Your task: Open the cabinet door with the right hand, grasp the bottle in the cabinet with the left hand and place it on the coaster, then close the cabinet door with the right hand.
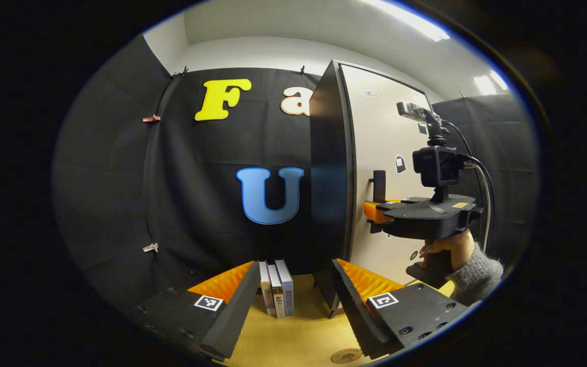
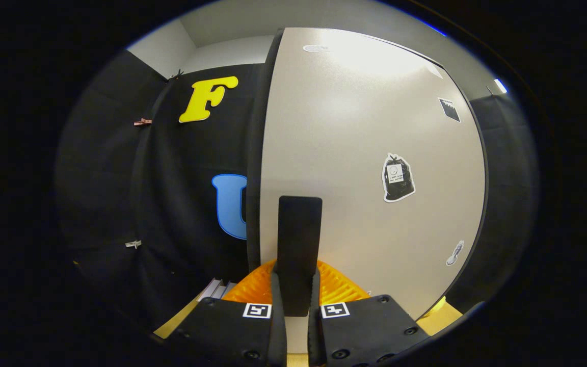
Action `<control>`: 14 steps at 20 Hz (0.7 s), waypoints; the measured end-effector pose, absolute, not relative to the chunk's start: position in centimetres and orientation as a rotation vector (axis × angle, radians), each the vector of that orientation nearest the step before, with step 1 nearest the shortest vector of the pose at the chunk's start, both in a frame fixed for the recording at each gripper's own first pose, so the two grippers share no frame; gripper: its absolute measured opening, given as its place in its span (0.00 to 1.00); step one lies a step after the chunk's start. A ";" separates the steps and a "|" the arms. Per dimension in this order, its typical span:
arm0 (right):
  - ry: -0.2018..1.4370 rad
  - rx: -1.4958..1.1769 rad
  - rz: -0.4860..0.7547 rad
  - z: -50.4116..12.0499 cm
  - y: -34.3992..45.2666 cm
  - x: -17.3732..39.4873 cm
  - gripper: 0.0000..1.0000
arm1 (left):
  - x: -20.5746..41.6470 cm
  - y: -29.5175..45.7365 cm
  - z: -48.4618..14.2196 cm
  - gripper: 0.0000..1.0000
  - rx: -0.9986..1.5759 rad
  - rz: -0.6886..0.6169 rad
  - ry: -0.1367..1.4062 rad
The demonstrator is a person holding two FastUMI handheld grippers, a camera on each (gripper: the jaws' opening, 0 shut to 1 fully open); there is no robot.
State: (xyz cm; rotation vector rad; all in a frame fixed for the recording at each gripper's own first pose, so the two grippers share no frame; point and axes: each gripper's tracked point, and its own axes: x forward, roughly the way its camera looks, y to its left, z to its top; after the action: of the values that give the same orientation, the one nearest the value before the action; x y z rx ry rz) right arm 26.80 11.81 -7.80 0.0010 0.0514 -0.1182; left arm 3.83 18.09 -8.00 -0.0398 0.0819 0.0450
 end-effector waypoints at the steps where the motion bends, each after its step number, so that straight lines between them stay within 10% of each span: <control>1: 0.054 0.002 -0.112 -7.8 11.9 26.0 0.20 | 3.8 18.1 -7.8 0.88 -0.037 0.044 0.078; 14: 0.070 0.025 -0.104 -6.9 9.5 15.4 0.20 | 0.9 12.0 -7.0 0.88 -0.025 -0.089 0.053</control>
State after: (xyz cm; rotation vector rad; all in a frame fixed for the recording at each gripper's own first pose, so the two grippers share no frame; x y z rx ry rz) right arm 15.40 9.51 -6.89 0.0252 0.0705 -0.1037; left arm 0.87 11.99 -7.03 -0.0250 0.0525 -0.0887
